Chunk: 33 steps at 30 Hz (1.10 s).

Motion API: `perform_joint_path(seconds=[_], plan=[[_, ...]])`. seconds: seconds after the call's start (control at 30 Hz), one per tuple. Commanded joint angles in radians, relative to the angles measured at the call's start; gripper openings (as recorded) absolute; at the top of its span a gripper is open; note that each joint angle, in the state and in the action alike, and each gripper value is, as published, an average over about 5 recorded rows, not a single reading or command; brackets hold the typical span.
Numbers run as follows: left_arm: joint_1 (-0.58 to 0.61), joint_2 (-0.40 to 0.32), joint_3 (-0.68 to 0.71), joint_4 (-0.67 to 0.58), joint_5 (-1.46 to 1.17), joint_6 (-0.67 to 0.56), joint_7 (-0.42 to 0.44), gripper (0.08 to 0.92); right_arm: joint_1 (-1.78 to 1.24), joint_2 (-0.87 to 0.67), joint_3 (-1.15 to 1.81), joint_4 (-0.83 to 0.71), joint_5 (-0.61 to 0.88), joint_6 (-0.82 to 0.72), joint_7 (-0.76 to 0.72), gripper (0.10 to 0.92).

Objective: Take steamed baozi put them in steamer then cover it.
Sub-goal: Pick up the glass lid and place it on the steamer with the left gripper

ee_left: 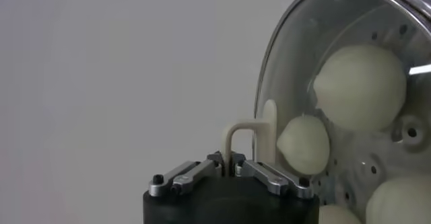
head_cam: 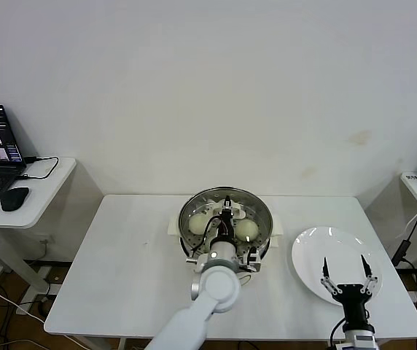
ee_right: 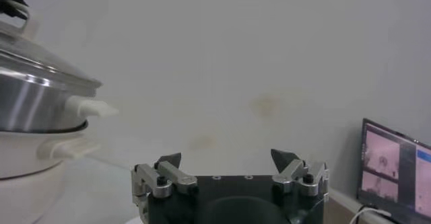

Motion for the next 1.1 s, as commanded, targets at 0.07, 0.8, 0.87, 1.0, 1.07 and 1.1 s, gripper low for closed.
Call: perform_joint_path(seconds=[0.07, 0.8, 0.87, 1.0, 1.07, 1.1], plan=[[0.009, -0.009, -0.002, 0.009, 0.010, -0.001, -0.006, 0.134, 0.000, -0.001, -0.001, 0.001, -0.001, 0.002, -0.001, 0.822], [0.116, 0.068, -0.007, -0.200, -0.124, 0.005, -0.111, 0.476, -0.012, 0.005, -0.010, 0.014, -0.003, 0.000, -0.003, 0.823], [0.143, 0.098, -0.007, -0.245, -0.155, 0.005, -0.126, 0.528, -0.016, 0.004, -0.009, 0.016, -0.003, 0.000, -0.003, 0.823], [0.203, 0.167, -0.018, -0.342, -0.239, 0.003, -0.149, 0.649, -0.022, 0.005, -0.008, 0.023, -0.002, -0.001, -0.004, 0.823], [0.242, 0.199, -0.034, -0.397, -0.309, 0.001, -0.166, 0.701, -0.025, 0.007, -0.008, 0.025, -0.003, -0.001, -0.004, 0.822], [0.262, 0.212, -0.045, -0.423, -0.351, -0.003, -0.178, 0.734, -0.026, 0.008, -0.009, 0.026, -0.003, -0.001, -0.004, 0.822]])
